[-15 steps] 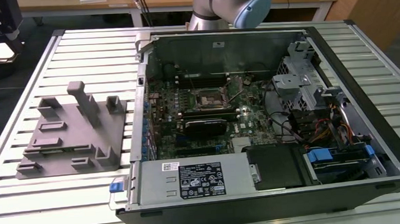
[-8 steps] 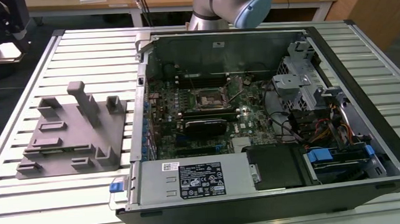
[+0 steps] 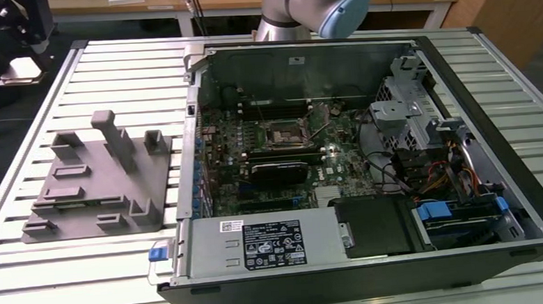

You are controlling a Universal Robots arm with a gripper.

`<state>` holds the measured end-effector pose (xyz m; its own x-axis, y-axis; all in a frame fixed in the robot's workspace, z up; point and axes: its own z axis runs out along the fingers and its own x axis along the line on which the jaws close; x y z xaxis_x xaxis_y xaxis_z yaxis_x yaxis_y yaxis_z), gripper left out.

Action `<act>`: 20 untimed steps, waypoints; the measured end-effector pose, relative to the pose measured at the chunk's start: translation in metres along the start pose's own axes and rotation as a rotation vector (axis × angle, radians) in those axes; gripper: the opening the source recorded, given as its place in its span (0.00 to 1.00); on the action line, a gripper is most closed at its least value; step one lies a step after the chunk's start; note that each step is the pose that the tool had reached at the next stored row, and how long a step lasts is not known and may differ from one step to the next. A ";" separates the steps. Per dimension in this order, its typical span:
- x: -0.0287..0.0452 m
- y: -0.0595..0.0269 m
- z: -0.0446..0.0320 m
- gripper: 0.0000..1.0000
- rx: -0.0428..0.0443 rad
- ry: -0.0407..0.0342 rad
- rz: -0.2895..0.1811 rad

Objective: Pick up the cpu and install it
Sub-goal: 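Pick up the cpu and move it towards the insertion slot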

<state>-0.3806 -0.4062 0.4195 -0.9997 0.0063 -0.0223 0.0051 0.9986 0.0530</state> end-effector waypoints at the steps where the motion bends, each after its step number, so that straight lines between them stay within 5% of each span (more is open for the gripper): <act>1: -0.0018 0.0000 0.0000 0.53 0.0000 0.0000 0.000; 20: -0.0331 0.0002 0.0007 0.53 0.0000 0.0001 0.000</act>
<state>-0.3475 -0.4062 0.4195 -0.9997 0.0063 -0.0222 0.0051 0.9986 0.0530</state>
